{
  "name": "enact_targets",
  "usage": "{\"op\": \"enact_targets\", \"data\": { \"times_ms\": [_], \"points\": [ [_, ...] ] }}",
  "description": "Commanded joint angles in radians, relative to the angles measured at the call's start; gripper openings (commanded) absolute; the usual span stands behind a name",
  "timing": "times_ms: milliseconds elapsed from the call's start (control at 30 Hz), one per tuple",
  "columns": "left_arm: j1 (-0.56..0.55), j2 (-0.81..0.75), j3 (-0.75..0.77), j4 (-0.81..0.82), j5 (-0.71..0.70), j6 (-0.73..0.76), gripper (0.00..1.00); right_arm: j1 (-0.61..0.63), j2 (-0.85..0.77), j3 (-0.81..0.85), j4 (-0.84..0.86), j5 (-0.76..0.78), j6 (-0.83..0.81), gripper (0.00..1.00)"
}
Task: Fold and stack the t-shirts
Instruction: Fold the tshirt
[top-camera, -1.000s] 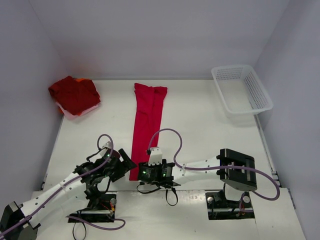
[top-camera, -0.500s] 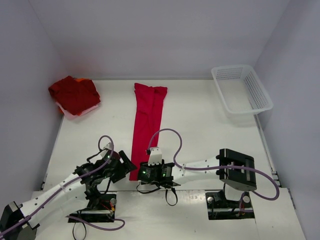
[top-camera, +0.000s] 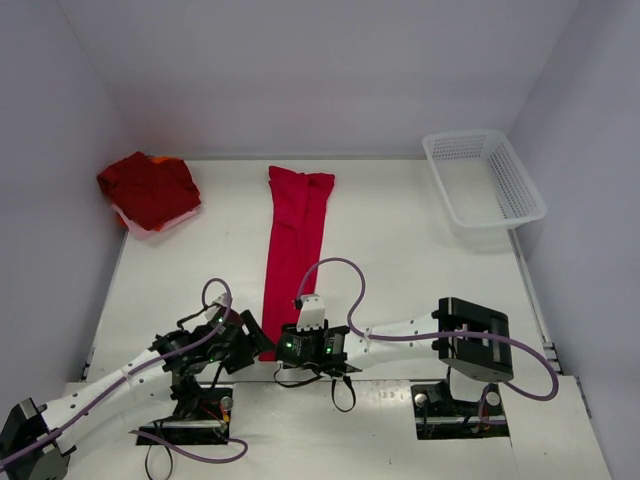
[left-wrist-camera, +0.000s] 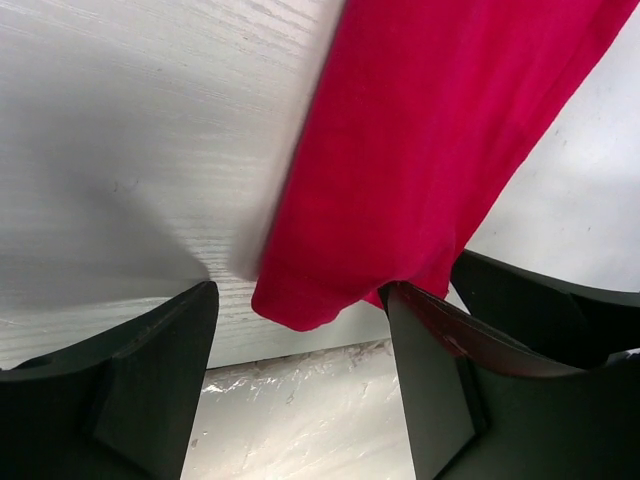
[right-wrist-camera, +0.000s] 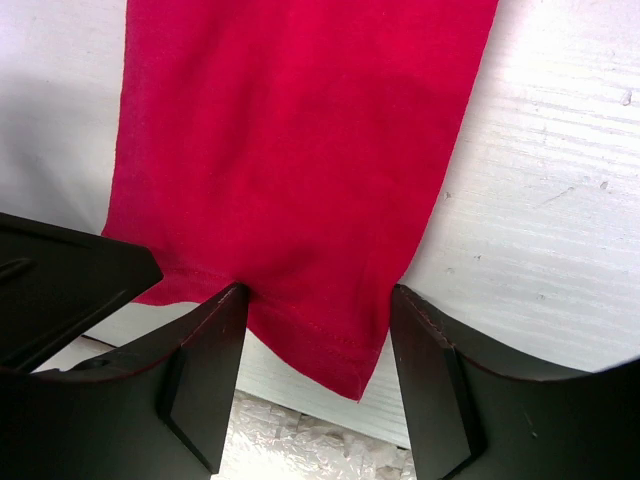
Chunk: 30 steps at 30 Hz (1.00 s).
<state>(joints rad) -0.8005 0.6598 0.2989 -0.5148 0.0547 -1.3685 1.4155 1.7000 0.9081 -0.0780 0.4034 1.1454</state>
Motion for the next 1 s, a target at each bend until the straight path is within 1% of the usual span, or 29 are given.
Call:
{"op": "enact_targets", "data": {
  "times_ms": [0, 67, 100, 267, 367, 467, 500, 533, 567, 600, 633, 667, 700, 733, 867, 933, 967],
  "points": [
    [-0.006, 0.012, 0.009, 0.044, 0.002, -0.017, 0.63, 0.005, -0.003, -0.003, -0.009, 0.025, 0.025, 0.54],
    [-0.006, 0.021, 0.008, 0.056, -0.001, -0.015, 0.60, 0.005, 0.000, 0.000, -0.008, 0.025, 0.023, 0.52],
    [-0.006, 0.029, 0.006, 0.070, 0.000, -0.014, 0.57, 0.005, 0.001, 0.000, -0.009, 0.026, 0.024, 0.51],
    [-0.006, 0.069, 0.005, 0.098, 0.002, -0.004, 0.49, 0.002, 0.001, 0.000, -0.009, 0.025, 0.022, 0.47],
    [-0.006, 0.081, 0.005, 0.113, 0.002, -0.001, 0.43, 0.003, 0.001, 0.002, -0.009, 0.025, 0.020, 0.43],
    [-0.008, 0.087, 0.005, 0.124, -0.001, -0.001, 0.36, 0.002, 0.000, 0.000, -0.009, 0.026, 0.020, 0.38],
    [-0.008, 0.087, 0.005, 0.127, -0.003, -0.001, 0.33, 0.002, 0.000, 0.000, -0.009, 0.026, 0.023, 0.33],
    [-0.008, 0.087, 0.005, 0.127, -0.004, -0.003, 0.27, 0.002, 0.000, 0.000, -0.009, 0.026, 0.024, 0.31],
    [-0.006, 0.087, 0.005, 0.127, -0.007, -0.003, 0.23, 0.003, 0.000, 0.000, -0.009, 0.026, 0.024, 0.29],
    [-0.006, 0.089, 0.005, 0.127, -0.007, -0.004, 0.19, 0.003, 0.000, 0.000, -0.009, 0.026, 0.022, 0.23],
    [-0.006, 0.089, 0.005, 0.130, -0.009, -0.004, 0.15, 0.002, 0.000, 0.000, -0.009, 0.026, 0.023, 0.21],
    [-0.008, 0.089, 0.006, 0.131, -0.010, -0.006, 0.07, 0.002, 0.000, -0.002, -0.009, 0.025, 0.024, 0.19],
    [-0.008, 0.089, 0.006, 0.134, -0.012, -0.007, 0.02, 0.002, 0.001, 0.000, -0.009, 0.025, 0.024, 0.15],
    [-0.006, 0.090, 0.006, 0.136, -0.012, -0.009, 0.00, 0.002, 0.001, -0.002, -0.009, 0.023, 0.024, 0.13],
    [-0.006, 0.093, 0.012, 0.150, -0.012, -0.003, 0.00, 0.003, 0.003, 0.000, -0.009, 0.023, 0.024, 0.06],
    [-0.006, 0.096, 0.014, 0.156, -0.013, -0.004, 0.00, 0.003, 0.001, 0.002, -0.011, 0.023, 0.022, 0.01],
    [-0.008, 0.098, 0.016, 0.162, -0.012, -0.004, 0.00, 0.002, 0.000, 0.005, -0.011, 0.023, 0.020, 0.00]
  ]
}}
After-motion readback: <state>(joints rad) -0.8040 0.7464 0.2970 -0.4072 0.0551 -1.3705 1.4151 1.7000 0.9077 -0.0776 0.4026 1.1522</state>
